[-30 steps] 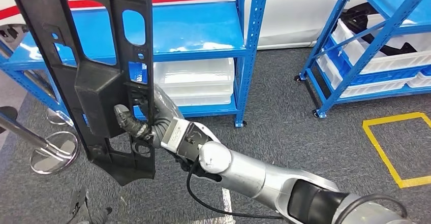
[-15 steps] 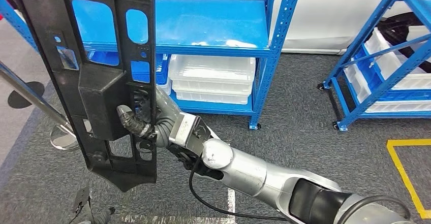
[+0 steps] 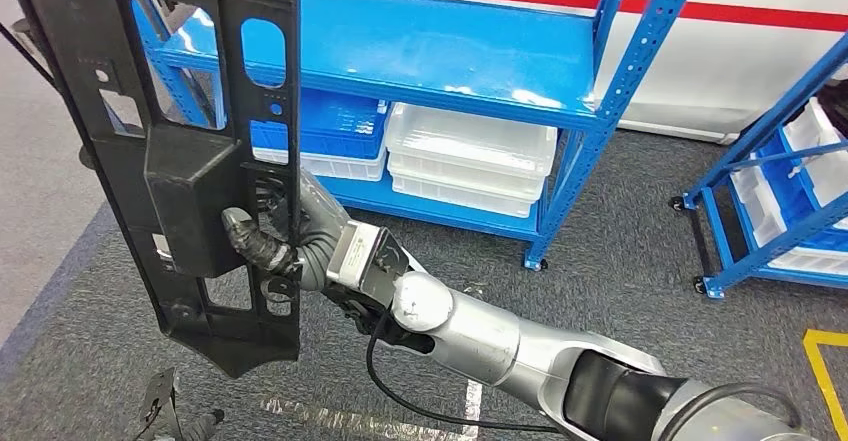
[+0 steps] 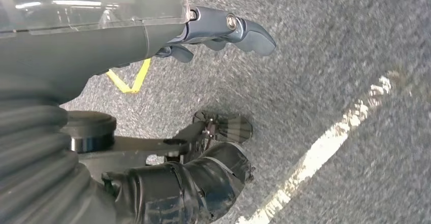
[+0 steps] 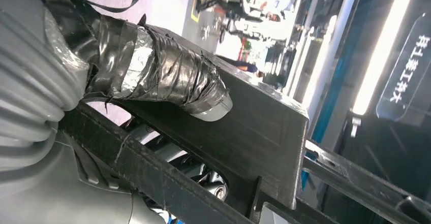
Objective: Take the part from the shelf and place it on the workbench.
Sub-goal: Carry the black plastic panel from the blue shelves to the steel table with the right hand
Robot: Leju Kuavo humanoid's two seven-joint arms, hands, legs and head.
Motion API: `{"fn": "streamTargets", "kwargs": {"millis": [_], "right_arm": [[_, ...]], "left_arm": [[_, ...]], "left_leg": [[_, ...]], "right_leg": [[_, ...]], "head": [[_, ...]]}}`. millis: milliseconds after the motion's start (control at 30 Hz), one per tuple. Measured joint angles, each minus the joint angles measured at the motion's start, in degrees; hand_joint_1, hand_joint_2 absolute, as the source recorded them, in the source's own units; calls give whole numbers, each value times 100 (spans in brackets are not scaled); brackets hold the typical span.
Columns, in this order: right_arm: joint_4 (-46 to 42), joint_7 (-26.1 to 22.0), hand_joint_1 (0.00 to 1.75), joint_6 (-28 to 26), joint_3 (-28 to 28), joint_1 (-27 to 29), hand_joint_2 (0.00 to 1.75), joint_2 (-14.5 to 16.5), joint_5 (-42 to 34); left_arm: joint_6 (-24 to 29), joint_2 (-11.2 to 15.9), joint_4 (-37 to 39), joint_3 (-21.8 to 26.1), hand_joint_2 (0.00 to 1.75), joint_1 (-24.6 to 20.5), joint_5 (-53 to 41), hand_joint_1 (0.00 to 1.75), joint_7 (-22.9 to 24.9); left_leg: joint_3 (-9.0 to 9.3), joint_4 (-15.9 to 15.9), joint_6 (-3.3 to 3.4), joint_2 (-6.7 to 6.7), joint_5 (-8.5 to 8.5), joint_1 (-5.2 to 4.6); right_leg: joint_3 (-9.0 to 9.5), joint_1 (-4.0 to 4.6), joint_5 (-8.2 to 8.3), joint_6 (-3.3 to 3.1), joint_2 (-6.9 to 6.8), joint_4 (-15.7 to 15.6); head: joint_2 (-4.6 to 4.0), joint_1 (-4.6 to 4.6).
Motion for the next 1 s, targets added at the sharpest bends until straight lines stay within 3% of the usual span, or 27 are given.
{"fn": "streamTargets", "kwargs": {"millis": [100,133,167,200,233,300,367,433,467,533,600,667,700,733,800,867,967,1000], "right_arm": [[6,-4,175,12,-3,5,175,-6,0],[10,-4,175,17,-3,12,175,-9,-1],[15,-4,175,23,-3,20,175,-13,-2],[18,-4,175,28,-3,22,175,-15,-5],[20,-4,175,33,-3,22,175,-16,-9],[18,-4,175,39,-4,20,175,-16,-13],[9,3,175,39,-4,30,175,-19,-8],[0,16,175,28,-7,41,175,-23,0],[-4,22,175,22,-10,46,175,-23,4],[-32,29,175,1,-25,65,175,-24,14],[-79,28,175,-57,-42,106,175,-25,32],[-127,26,175,-146,-53,191,175,-27,47],[-162,26,175,-189,-60,254,175,-28,46],[-208,26,175,-229,-70,322,175,-29,34],[-326,26,175,-279,-98,448,175,-31,8],[-439,34,175,-308,-127,544,175,-36,-4],[-543,87,175,-379,-150,661,175,-48,-46],[-566,108,175,-402,-156,691,175,-54,-64]], "left_arm": [[-8,13,0,-22,175,-20,0,0,3],[-17,16,0,-30,175,-14,0,0,5],[-30,17,0,-37,175,-6,-2,0,7],[-46,17,0,-43,175,0,-7,0,9],[-68,17,0,-47,175,3,-18,0,9],[-115,22,0,-60,175,-7,-43,0,10],[-147,34,0,-73,175,-21,-70,0,2],[-154,56,1,-95,175,-15,-97,0,-19],[-160,62,2,-108,175,-4,-108,0,-34],[-191,61,4,-131,175,6,-133,0,-73],[-240,36,3,-142,175,13,-181,0,-97],[-242,23,4,-155,175,41,-211,0,-138],[-209,21,4,-159,175,62,-204,0,-181],[-155,21,4,-160,175,83,-186,0,-240],[-38,17,4,-160,175,110,-153,0,-364],[48,-10,3,-160,175,127,-145,0,-477],[99,-62,2,-160,175,218,-159,0,-627],[77,-84,2,-161,175,254,-185,0,-646]], "left_leg": [[25,-28,103,-157,20,2],[25,-23,116,-224,19,-3],[25,-12,119,-300,16,-8],[25,8,117,-378,10,-9],[22,42,109,-457,-6,-4],[-37,159,71,-596,-57,10],[-134,237,17,-716,-72,31],[-184,231,-31,-827,-46,56],[-201,245,-56,-788,-57,52],[-333,522,-118,-516,-213,47],[-634,1167,-186,-220,-490,72],[-869,1617,-224,-132,-586,108],[-851,1565,-229,-115,-498,120],[-721,1301,-223,-87,-325,126],[-318,538,-188,112,-23,80],[-82,96,-127,270,48,-10],[4,-39,-38,161,46,-55],[60,-105,4,101,60,-43]], "right_leg": [[-452,17,-436,-29,335,958],[-613,28,-511,-39,374,1261],[-690,33,-477,-45,390,1375],[-661,33,-339,-50,401,1265],[-535,26,-125,-53,443,961],[-256,-20,152,-55,705,304],[-144,-37,181,-54,899,34],[-123,-28,196,-84,810,-7],[-101,-33,205,-109,746,-32],[-44,-47,223,-150,604,-94],[0,-21,215,-174,457,-123],[29,-10,189,-187,312,-128],[46,-8,173,-189,248,-128],[69,-6,154,-187,189,-130],[126,4,121,-171,85,-153],[167,17,110,-137,0,-197],[245,7,71,-59,-111,-247],[253,2,16,-35,-56,-200]], "head": [[0,7],[0,7],[0,6],[0,7],[0,7],[-1,4],[-1,3],[0,4],[0,0],[-1,-22],[-2,-44],[-2,-45],[-2,-45],[-2,-45],[-2,-45],[-2,-46],[-2,-45],[-2,-48]]}}
